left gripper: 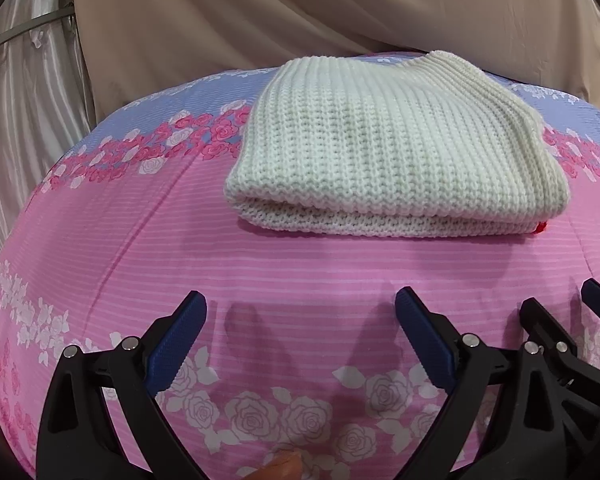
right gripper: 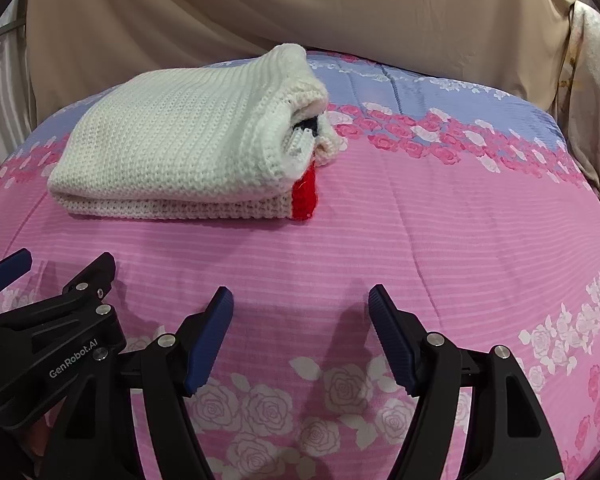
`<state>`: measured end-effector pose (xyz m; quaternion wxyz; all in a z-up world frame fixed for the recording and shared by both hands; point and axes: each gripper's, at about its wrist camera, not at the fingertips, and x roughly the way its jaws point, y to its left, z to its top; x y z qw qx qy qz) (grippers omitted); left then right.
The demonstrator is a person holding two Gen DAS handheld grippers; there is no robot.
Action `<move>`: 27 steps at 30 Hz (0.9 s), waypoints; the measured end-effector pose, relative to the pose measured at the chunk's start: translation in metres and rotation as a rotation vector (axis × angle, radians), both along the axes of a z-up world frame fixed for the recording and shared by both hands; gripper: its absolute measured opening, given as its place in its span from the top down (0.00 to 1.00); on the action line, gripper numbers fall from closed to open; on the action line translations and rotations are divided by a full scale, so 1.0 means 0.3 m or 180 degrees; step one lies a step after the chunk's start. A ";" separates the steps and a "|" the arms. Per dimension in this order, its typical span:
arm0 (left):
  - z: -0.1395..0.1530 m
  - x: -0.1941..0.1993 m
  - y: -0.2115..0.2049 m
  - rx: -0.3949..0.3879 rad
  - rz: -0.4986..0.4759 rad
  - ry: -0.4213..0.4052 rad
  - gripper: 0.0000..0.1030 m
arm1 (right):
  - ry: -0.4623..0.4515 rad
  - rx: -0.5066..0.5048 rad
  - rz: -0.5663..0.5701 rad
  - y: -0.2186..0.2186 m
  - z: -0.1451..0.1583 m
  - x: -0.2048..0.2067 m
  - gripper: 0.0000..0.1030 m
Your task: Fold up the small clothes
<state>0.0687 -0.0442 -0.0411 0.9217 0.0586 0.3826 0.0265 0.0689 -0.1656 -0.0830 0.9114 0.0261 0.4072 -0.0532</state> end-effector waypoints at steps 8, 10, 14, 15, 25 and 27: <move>0.002 0.000 -0.003 0.0005 -0.0004 -0.0012 0.10 | -0.0005 -0.0014 -0.0003 -0.003 0.001 -0.003 0.34; 0.005 -0.001 -0.005 0.0004 -0.0005 -0.0020 0.10 | -0.0006 -0.0017 -0.0004 -0.002 0.002 -0.003 0.34; 0.006 -0.001 -0.009 -0.0006 -0.0038 -0.0019 0.13 | -0.0002 -0.0040 -0.0013 0.001 0.002 -0.003 0.34; 0.006 -0.002 -0.010 -0.0005 -0.0039 -0.0019 0.14 | -0.0002 -0.0041 -0.0015 0.002 0.003 -0.003 0.34; 0.004 0.000 -0.008 -0.0011 -0.0040 -0.0017 0.14 | -0.0004 -0.0039 -0.0009 -0.001 0.003 -0.005 0.34; 0.004 0.000 -0.007 -0.0009 -0.0036 -0.0019 0.14 | -0.0006 -0.0042 -0.0008 -0.001 0.003 -0.006 0.34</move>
